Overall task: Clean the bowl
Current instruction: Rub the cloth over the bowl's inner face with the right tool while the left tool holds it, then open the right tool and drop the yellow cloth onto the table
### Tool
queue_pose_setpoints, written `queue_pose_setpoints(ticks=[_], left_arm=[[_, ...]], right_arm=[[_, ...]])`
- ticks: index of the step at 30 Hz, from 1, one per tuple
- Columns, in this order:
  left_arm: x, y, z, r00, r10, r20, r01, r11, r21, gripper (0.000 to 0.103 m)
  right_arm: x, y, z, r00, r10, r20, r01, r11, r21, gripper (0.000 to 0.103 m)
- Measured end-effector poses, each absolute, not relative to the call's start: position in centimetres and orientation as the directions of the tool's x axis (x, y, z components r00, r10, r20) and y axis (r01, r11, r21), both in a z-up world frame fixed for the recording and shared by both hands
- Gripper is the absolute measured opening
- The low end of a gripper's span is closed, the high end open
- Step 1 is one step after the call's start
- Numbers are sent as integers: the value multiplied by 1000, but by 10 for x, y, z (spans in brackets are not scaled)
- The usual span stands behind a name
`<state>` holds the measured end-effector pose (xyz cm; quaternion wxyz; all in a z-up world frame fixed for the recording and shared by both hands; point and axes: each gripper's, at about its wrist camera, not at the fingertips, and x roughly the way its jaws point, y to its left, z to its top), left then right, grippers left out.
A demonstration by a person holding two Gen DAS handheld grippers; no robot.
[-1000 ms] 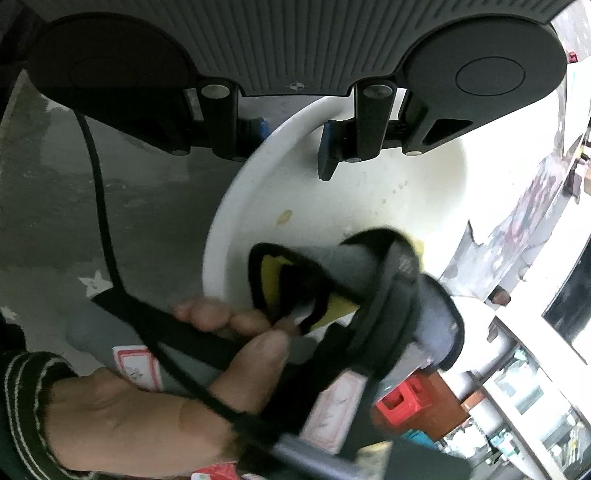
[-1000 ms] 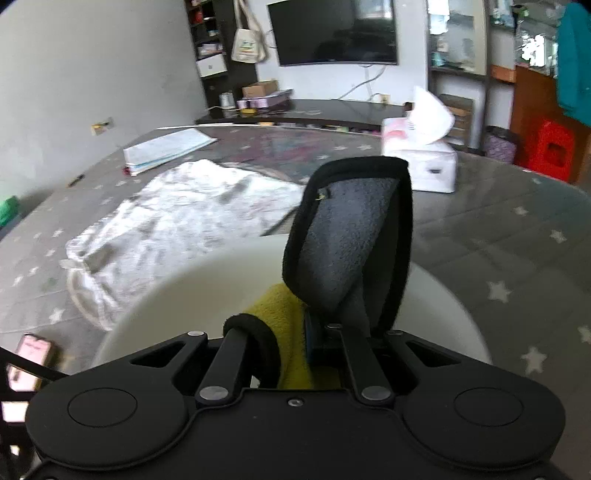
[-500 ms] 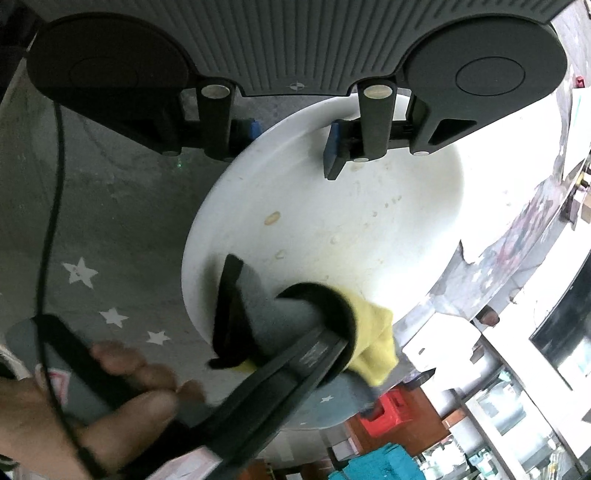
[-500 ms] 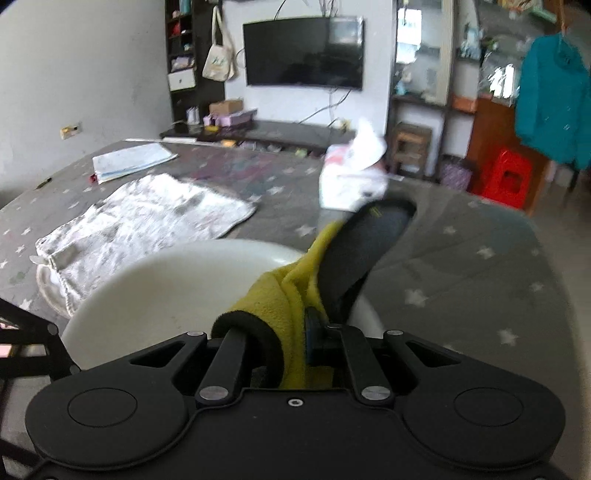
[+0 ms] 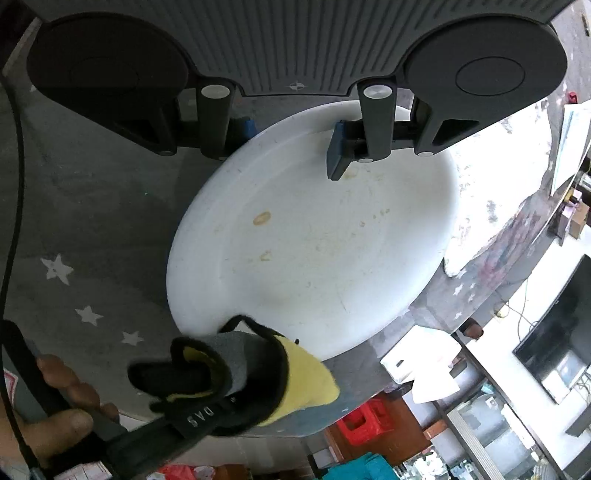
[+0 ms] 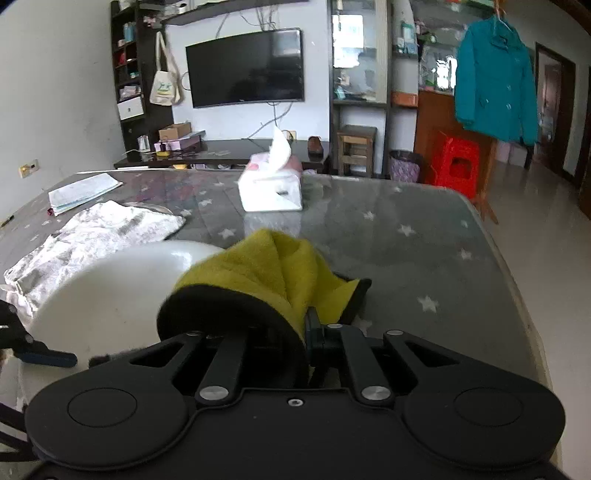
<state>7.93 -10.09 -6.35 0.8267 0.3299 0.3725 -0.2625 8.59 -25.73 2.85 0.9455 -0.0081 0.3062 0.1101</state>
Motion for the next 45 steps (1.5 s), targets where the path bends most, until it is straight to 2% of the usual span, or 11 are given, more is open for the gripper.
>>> queue_pose_setpoints(ticks=[5,16,17,18,22,26,32,35,38,42,45], left_arm=[[75,-87,-64,596,-162,-786,646,678,350,40],[87,-61,-58,604,-114,-789,565,759,322,41],[88,-59,-57,599,-120,-792,564,766,310,41],[88,-59,-57,601,-118,-790,563,764,315,41],[86,-57,-57,610,-111,-784,557,764,326,41],[86,-58,-56,619,-94,-780,542,769,337,42],[86,-52,-56,623,-91,-777,527,783,331,46],[83,-47,-54,626,-89,-774,513,795,323,49],[78,-44,-49,637,-88,-766,499,804,323,54],[72,-42,-44,644,-101,-759,498,808,315,67],[67,-42,-45,646,-88,-759,497,803,330,67]], right_arm=[[81,-268,18,795,178,-580,-167,983,72,11],[72,-275,-4,751,170,-638,-193,981,34,11],[71,-274,-4,750,169,-640,-197,980,28,13],[71,-272,-3,748,163,-644,-199,980,17,21],[63,-275,1,747,171,-642,-212,977,15,27],[48,-282,9,760,177,-625,-222,975,6,42],[25,-297,23,792,181,-583,-222,975,1,54],[17,-306,26,805,169,-568,-207,978,-2,66],[16,-318,24,813,142,-565,-175,984,-5,68],[20,-333,18,809,104,-578,-130,991,-5,71],[26,-342,8,800,76,-596,-99,995,-7,71]])
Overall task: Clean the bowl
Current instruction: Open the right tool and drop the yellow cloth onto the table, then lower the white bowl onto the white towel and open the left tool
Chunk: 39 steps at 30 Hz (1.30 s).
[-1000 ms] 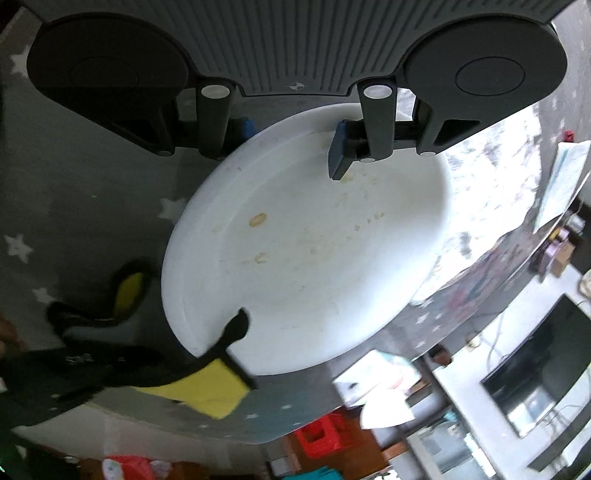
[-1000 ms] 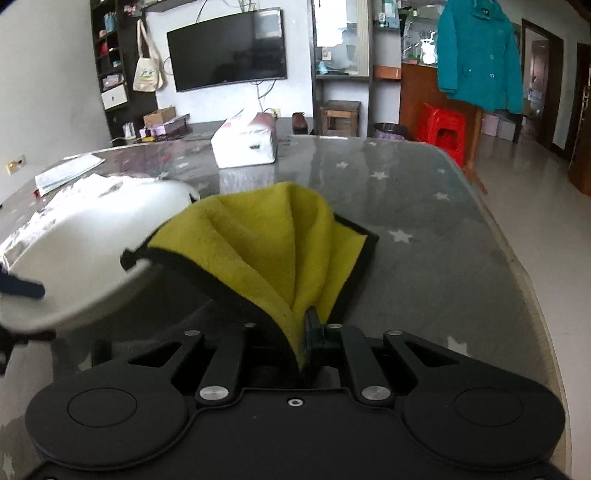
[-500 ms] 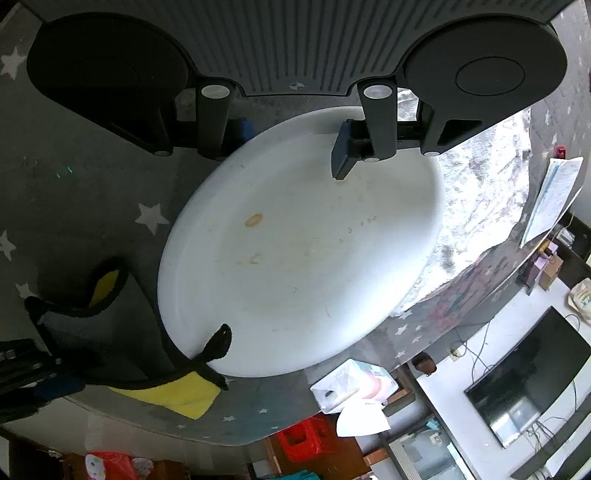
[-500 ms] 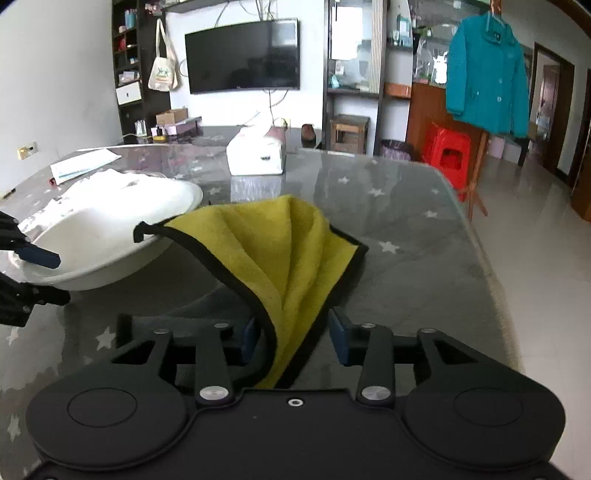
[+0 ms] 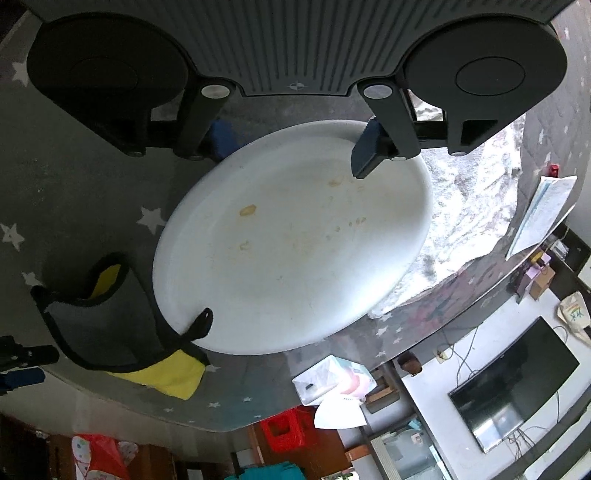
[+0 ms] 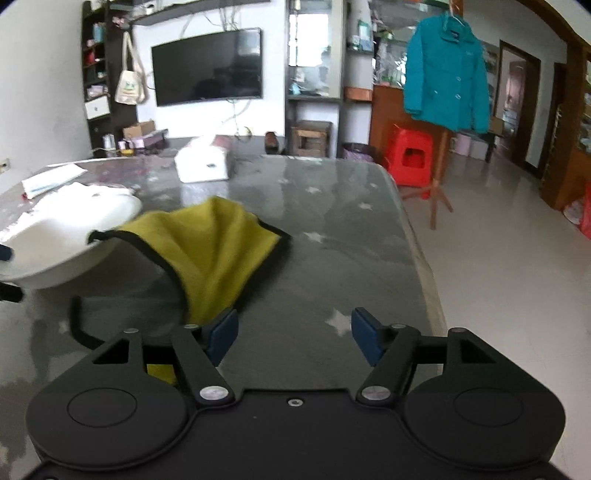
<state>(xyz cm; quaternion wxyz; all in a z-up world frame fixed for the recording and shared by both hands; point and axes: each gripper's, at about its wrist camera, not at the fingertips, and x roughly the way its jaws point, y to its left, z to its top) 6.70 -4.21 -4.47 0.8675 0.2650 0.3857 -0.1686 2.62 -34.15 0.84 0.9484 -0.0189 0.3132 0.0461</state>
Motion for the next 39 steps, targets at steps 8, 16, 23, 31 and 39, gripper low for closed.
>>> queue_pose_setpoints(ticks=[8,16,23,31,39], left_arm=[[56,-39,-36,643,-104,-759,485,822,299,75],[43,-35,-24,663,-98,-742,467,829,308,79],[35,-22,-8,695,-113,-710,428,858,283,83],[36,2,4,715,-98,-692,358,902,243,84],[32,26,9,738,-54,-673,285,929,238,84]], right_arm=[[34,-359,-16,773,49,-633,-43,999,25,72],[36,-363,-23,795,67,-603,-54,998,40,82],[40,-360,-25,789,87,-609,-82,996,36,101],[39,-359,-26,783,76,-617,-79,997,22,103],[41,-359,-26,781,75,-620,-80,997,21,103]])
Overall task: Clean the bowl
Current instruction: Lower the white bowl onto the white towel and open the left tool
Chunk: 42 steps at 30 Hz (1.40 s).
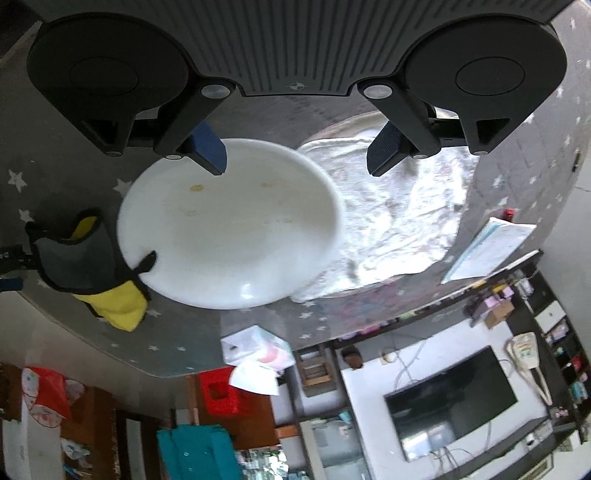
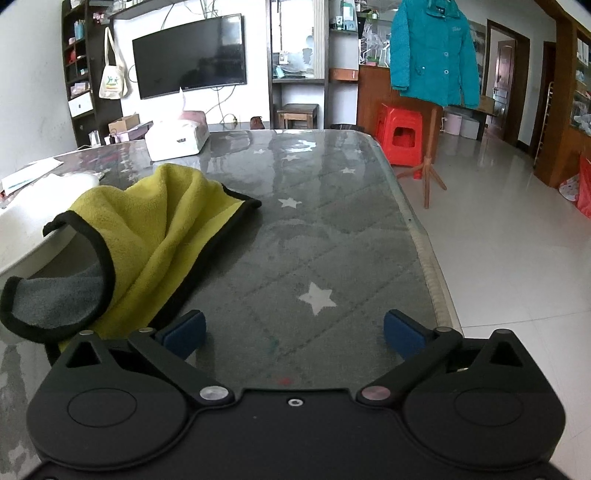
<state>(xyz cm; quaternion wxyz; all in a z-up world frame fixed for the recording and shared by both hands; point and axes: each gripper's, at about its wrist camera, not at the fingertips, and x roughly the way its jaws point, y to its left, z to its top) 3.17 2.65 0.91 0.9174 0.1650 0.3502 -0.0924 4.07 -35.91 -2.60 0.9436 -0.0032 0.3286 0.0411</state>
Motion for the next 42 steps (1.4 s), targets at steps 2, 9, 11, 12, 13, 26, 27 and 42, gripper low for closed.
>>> queue_pose_setpoints(ticks=[2,9,11,12,13,26,27,42], left_arm=[[30,33,10,743,-50,-668,267,937,227,84],[28,66,12,763,-1,-647,168,966,197,85],[28,75,11,768,31,-639,132,970,206,85],[28,80,10,768,39,-640,117,973,200,85],[28,85,10,767,47,-640,103,976,194,86],[29,151,-6,747,212,-630,-117,975,189,86],[30,155,-7,746,219,-629,-126,974,190,86],[49,233,-44,722,273,-635,-294,953,76,86]], right_arm=[[41,-359,-26,780,75,-621,-80,997,20,103],[40,-357,-26,781,73,-621,-80,997,16,103],[40,-357,-27,781,72,-621,-80,997,15,103],[40,-357,-27,781,72,-621,-80,997,15,103],[40,-356,-27,780,71,-621,-80,997,14,103],[39,-360,-26,780,71,-622,-80,997,14,103],[39,-360,-26,780,72,-622,-80,997,15,103],[39,-356,-28,781,70,-621,-79,997,13,103]])
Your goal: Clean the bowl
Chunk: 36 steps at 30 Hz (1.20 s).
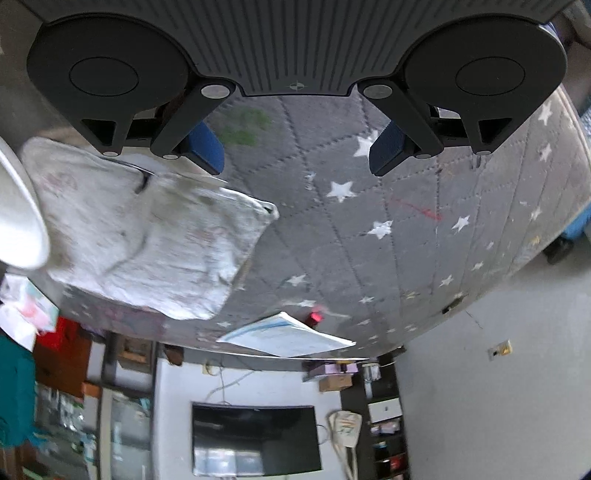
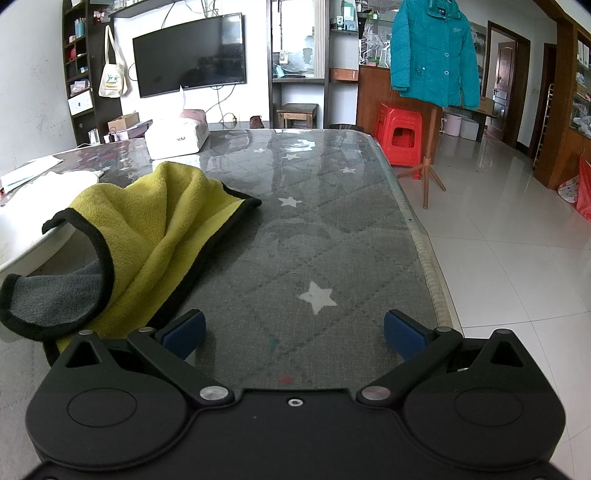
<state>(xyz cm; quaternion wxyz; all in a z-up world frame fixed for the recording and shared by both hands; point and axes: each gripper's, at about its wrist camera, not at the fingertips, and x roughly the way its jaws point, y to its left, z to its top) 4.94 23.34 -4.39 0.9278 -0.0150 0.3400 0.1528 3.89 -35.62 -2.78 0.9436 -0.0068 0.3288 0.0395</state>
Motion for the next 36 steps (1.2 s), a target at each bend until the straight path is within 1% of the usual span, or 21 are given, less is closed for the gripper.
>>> queue_pose_setpoints(ticks=[4,7,11,21,25,36], left_arm=[[55,237,-51,715,312,-625,-309,944,119,86],[59,240,-55,730,306,-611,-305,946,110,86],[69,246,-63,721,317,-616,-323,941,107,86],[85,255,-67,741,288,-607,-292,952,95,87],[87,260,-71,754,267,-600,-291,955,59,87],[97,266,-72,761,258,-595,-289,956,45,89]], right_arm=[[39,-356,-28,781,69,-621,-79,997,12,103],[39,-355,-28,781,70,-621,-79,997,13,103],[39,-355,-28,781,70,-621,-79,997,13,103],[39,-355,-29,781,71,-621,-79,997,14,103],[39,-355,-29,781,71,-621,-79,997,15,103],[39,-354,-29,781,70,-621,-78,997,14,103]])
